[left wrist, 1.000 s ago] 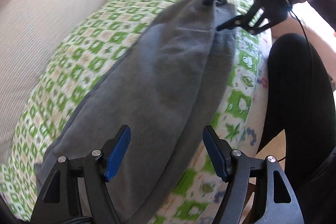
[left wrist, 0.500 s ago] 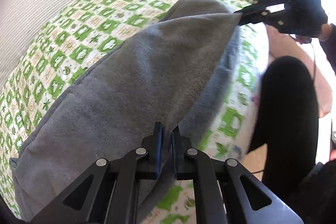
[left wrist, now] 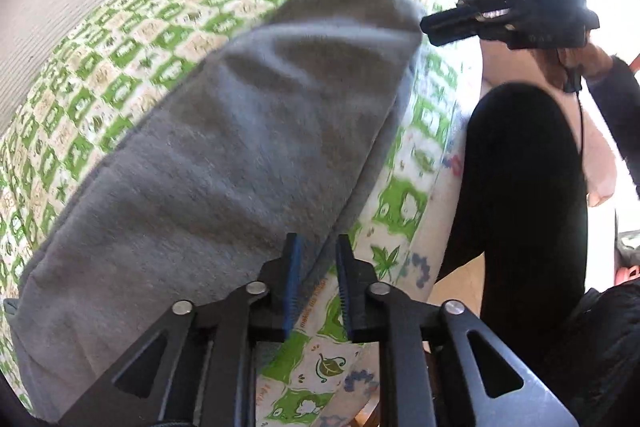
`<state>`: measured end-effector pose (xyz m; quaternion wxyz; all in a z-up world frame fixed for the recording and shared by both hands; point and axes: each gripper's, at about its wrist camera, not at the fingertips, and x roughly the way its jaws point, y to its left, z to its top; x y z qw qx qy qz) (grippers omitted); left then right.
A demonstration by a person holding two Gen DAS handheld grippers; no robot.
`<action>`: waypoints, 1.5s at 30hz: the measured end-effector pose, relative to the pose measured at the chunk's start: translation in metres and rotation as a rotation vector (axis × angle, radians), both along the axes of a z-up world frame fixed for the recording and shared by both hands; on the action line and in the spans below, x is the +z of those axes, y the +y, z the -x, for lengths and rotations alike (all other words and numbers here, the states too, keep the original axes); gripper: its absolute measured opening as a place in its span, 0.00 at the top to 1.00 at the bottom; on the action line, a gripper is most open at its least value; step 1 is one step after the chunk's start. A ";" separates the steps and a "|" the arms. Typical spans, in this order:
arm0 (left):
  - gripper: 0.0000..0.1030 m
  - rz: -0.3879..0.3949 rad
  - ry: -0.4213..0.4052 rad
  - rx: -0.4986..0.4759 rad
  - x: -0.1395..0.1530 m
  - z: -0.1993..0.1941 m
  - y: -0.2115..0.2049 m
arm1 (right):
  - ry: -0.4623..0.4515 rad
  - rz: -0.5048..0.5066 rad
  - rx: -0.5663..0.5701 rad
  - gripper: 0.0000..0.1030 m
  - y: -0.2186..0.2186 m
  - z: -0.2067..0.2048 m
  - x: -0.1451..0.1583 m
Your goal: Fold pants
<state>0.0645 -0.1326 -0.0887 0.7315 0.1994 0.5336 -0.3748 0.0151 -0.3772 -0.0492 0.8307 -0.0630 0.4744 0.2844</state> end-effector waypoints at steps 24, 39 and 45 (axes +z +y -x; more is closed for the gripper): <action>0.54 0.156 0.055 0.061 0.022 -0.122 -0.122 | 0.092 -0.545 -0.611 0.54 -0.108 0.007 -0.024; 0.42 0.067 0.078 -0.051 -0.005 -0.147 -0.183 | 0.086 -0.381 -0.583 0.90 -0.099 -0.009 -0.029; 0.36 0.005 0.088 -0.077 -0.030 -0.151 -0.207 | 0.076 -0.372 -0.728 0.37 -0.121 -0.001 -0.034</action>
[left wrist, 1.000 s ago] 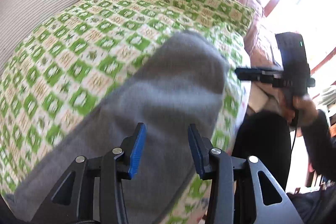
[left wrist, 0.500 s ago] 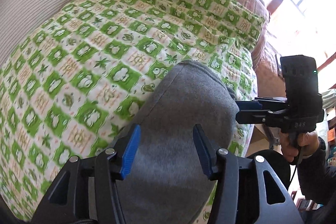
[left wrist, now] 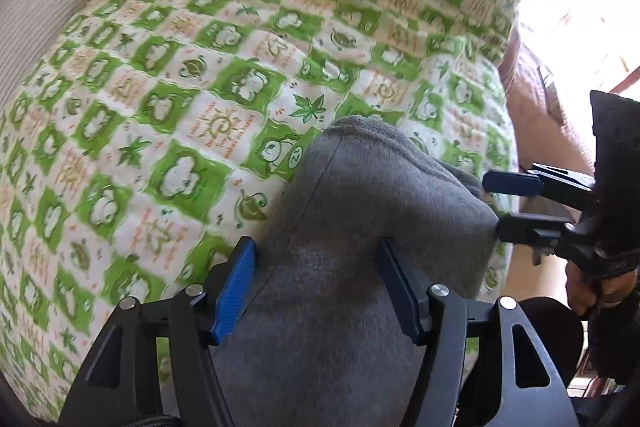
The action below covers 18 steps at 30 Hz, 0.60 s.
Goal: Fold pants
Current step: 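Grasp the folded pants end with the left gripper while the right gripper grasps beside it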
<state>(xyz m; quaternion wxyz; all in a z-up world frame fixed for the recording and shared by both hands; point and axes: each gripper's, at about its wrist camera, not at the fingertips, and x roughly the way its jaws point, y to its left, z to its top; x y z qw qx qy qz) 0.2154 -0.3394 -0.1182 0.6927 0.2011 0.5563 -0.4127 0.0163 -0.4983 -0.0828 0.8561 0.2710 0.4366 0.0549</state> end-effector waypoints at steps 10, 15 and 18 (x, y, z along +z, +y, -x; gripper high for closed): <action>0.54 0.070 -0.006 0.028 -0.013 0.002 -0.002 | 0.010 -0.199 0.091 0.77 -0.002 -0.017 -0.024; 0.87 0.128 -0.017 0.032 0.004 0.006 0.016 | -0.063 -0.083 0.135 0.80 0.018 -0.014 0.004; 0.89 0.178 -0.041 0.035 0.020 0.013 0.028 | -0.114 -0.060 0.166 0.80 0.035 -0.011 0.026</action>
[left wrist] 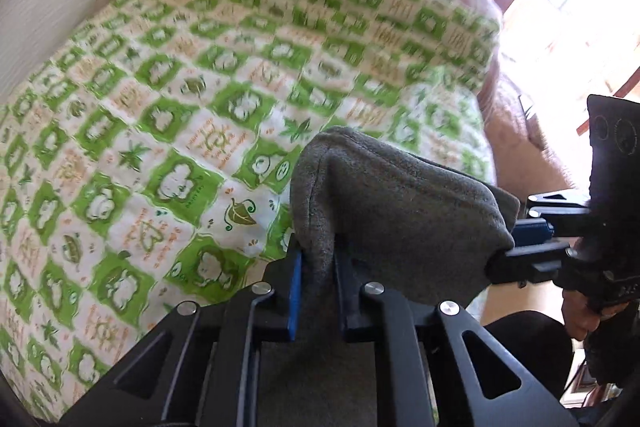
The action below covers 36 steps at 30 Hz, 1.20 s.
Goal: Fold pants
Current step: 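Grasp the folded pants end with the left gripper while the right gripper grasps beside it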
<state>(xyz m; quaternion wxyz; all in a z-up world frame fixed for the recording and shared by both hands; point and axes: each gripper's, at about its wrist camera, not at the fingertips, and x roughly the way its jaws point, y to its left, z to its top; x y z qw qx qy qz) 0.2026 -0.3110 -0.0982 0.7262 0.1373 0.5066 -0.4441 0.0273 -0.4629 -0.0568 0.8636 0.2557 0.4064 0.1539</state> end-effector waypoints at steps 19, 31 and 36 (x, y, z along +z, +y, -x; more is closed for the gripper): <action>0.90 0.332 -0.055 0.291 0.073 0.054 0.199 | -0.151 -0.081 0.367 0.80 0.180 -0.010 0.075; 0.90 0.335 0.010 0.584 0.014 0.087 0.336 | -0.026 -0.164 0.628 0.80 0.311 -0.029 0.017; 0.89 0.297 0.055 0.710 -0.015 0.111 0.385 | 0.041 -0.115 0.707 0.80 0.356 -0.029 -0.014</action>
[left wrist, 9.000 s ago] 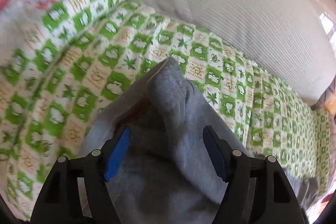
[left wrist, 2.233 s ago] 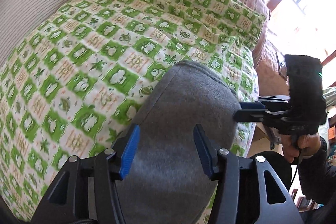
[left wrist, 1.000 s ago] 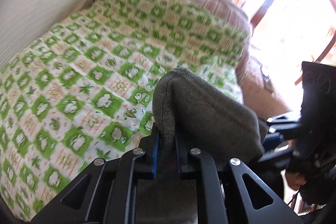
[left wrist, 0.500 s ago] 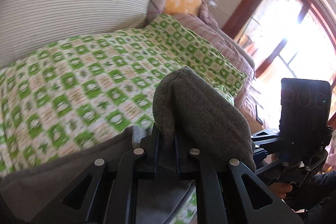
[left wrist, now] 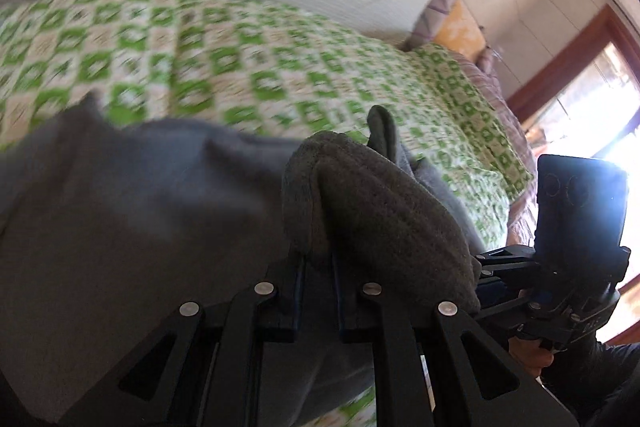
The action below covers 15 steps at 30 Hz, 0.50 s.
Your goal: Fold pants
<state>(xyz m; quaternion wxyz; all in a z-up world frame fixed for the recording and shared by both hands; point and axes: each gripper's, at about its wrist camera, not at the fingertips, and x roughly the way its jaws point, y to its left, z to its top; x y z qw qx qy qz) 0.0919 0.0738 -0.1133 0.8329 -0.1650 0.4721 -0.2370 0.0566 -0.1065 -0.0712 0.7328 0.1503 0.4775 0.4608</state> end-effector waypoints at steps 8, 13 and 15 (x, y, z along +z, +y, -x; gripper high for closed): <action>0.87 -0.037 0.028 0.175 0.000 0.038 0.055 | 0.016 0.094 0.043 0.70 0.027 0.005 -0.020; 0.83 0.032 -0.001 0.245 0.020 0.053 0.074 | 0.004 -0.017 0.043 0.52 0.010 0.013 0.003; 0.78 0.043 -0.016 0.228 0.028 0.058 0.067 | -0.016 -0.034 0.013 0.52 0.003 0.012 0.010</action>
